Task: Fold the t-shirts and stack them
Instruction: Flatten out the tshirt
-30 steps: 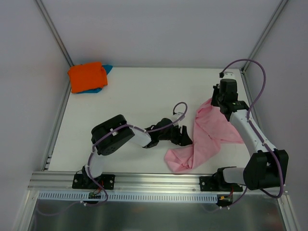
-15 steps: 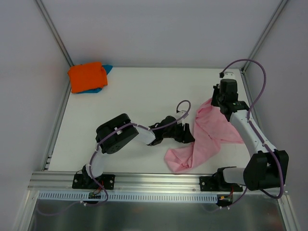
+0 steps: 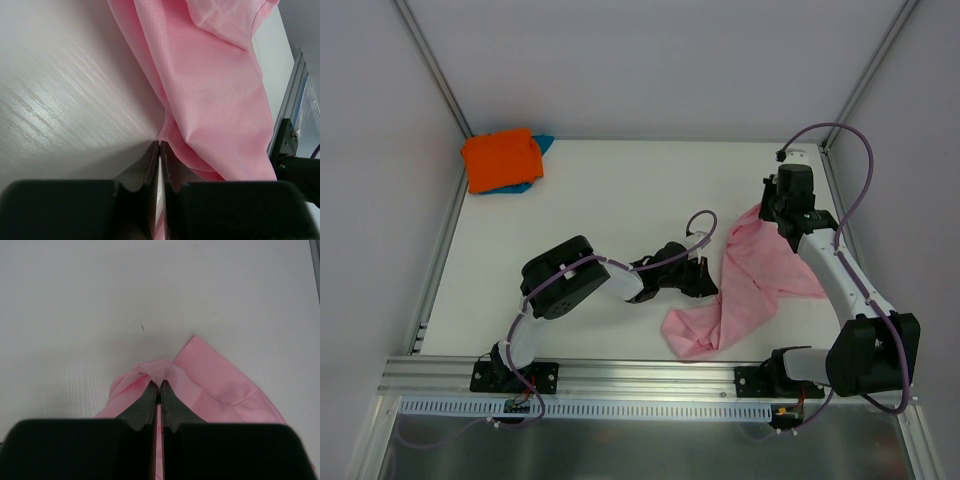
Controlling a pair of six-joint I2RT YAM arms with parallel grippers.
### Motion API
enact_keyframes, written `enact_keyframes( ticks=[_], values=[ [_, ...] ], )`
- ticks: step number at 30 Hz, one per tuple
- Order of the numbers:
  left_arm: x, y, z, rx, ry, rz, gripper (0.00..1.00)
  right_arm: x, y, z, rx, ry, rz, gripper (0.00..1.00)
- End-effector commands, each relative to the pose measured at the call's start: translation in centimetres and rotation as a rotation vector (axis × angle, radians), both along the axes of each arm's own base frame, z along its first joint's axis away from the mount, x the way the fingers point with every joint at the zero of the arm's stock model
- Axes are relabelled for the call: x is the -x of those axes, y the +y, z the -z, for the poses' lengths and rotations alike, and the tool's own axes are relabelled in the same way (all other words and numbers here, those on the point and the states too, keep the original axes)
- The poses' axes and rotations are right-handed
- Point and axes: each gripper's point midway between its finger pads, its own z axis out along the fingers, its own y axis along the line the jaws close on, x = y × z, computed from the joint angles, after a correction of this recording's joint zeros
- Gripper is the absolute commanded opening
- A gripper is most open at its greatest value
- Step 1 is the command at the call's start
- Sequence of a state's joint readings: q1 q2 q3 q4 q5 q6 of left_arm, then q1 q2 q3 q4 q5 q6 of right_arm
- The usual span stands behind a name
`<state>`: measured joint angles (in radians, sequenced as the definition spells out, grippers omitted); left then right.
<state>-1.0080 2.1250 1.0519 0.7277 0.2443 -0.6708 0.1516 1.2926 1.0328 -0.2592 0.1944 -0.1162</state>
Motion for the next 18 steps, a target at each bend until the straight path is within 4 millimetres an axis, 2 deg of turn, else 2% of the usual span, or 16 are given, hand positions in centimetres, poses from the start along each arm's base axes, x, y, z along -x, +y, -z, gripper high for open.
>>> enact_keyframes(
  ticks=[1, 2, 7, 15, 18],
  values=[
    [1.3, 2.2, 4.6, -0.142, 0.059, -0.001, 0.08, 0.0, -0.4, -1.5, -0.011, -0.047, 0.02, 0.01],
    [1.3, 2.2, 4.4, -0.137, 0.059, 0.001, 0.13, 0.0, -0.5, -1.5, -0.01, -0.047, 0.021, 0.0],
    [1.6, 2.1, 4.1, -0.127, 0.07, 0.012, 0.18, 0.0, -0.5, -1.5, -0.009, -0.047, 0.022, 0.01],
    [2.3, 2.2, 4.7, -0.138, 0.092, 0.021, 0.35, 0.0, -0.5, -1.4, -0.01, -0.044, 0.023, 0.0],
    [2.6, 2.3, 4.9, -0.145, 0.1, 0.028, 0.36, 0.0, -0.5, -1.4, -0.011, -0.046, 0.025, 0.01]
  ],
)
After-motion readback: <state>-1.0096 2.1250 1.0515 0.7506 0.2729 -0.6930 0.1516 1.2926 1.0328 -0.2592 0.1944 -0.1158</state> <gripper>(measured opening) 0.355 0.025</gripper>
